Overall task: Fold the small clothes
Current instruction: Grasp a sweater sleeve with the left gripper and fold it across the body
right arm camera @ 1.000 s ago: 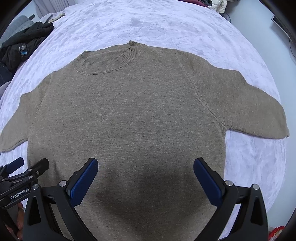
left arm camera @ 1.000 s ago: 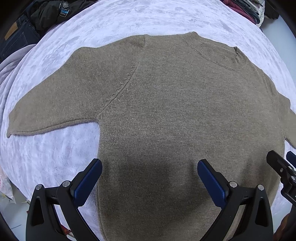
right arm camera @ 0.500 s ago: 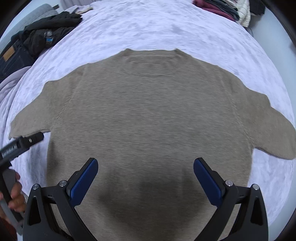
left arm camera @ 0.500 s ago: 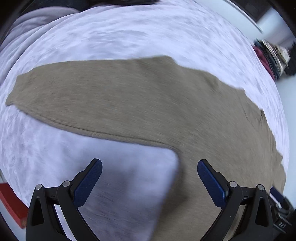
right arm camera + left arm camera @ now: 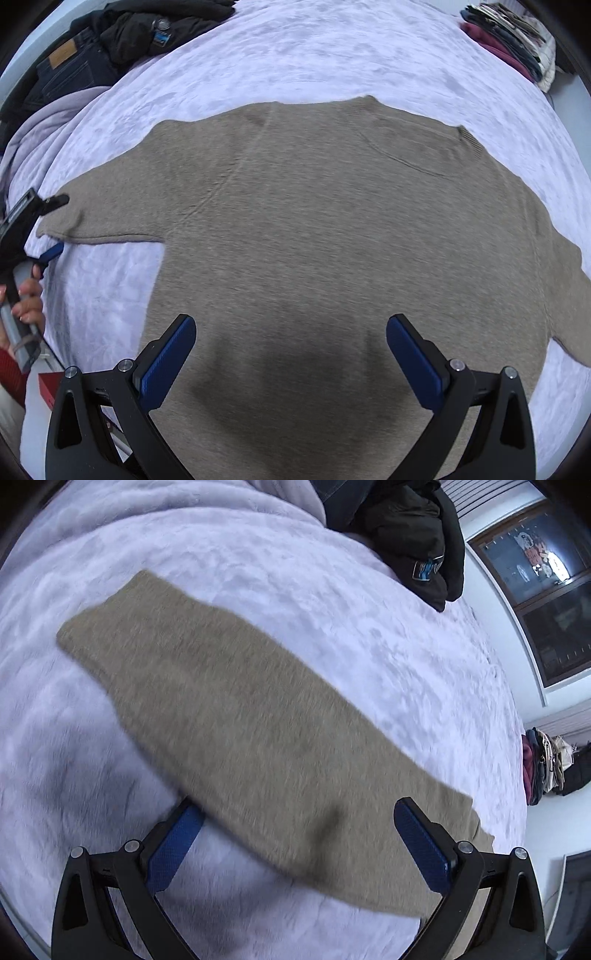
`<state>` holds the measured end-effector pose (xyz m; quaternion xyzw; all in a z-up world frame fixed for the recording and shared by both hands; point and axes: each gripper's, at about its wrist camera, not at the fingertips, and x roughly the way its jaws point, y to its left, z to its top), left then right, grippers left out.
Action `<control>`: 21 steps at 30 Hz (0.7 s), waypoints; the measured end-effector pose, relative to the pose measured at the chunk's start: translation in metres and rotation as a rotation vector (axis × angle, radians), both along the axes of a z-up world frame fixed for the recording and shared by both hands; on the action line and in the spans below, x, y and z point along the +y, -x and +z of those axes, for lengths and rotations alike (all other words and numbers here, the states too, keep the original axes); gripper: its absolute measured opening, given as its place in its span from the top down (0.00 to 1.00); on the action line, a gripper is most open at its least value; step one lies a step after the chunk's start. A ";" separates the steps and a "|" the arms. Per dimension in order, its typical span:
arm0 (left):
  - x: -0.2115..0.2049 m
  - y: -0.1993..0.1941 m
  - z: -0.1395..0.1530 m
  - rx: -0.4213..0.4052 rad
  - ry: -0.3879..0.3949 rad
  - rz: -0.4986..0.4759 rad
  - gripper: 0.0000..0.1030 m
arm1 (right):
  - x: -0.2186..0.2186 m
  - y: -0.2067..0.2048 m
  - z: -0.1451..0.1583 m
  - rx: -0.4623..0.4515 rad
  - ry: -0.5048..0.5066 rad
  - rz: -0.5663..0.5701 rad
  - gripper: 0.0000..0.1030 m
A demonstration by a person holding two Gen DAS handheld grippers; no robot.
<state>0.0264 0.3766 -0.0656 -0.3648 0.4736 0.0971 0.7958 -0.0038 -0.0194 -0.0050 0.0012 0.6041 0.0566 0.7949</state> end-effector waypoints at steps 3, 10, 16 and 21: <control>-0.004 -0.015 0.003 0.026 -0.080 0.012 0.24 | 0.011 -0.001 0.002 -0.002 -0.001 0.021 0.00; -0.012 -0.016 0.015 0.017 -0.171 -0.026 0.93 | 0.017 0.000 0.008 -0.018 -0.026 0.031 0.00; -0.086 -0.026 0.084 -0.173 -0.287 -0.236 0.93 | 0.000 0.005 0.012 -0.040 -0.054 -0.010 0.00; -0.183 -0.041 0.125 -0.320 -0.270 -0.464 0.93 | -0.032 0.010 0.021 -0.072 -0.071 -0.077 0.00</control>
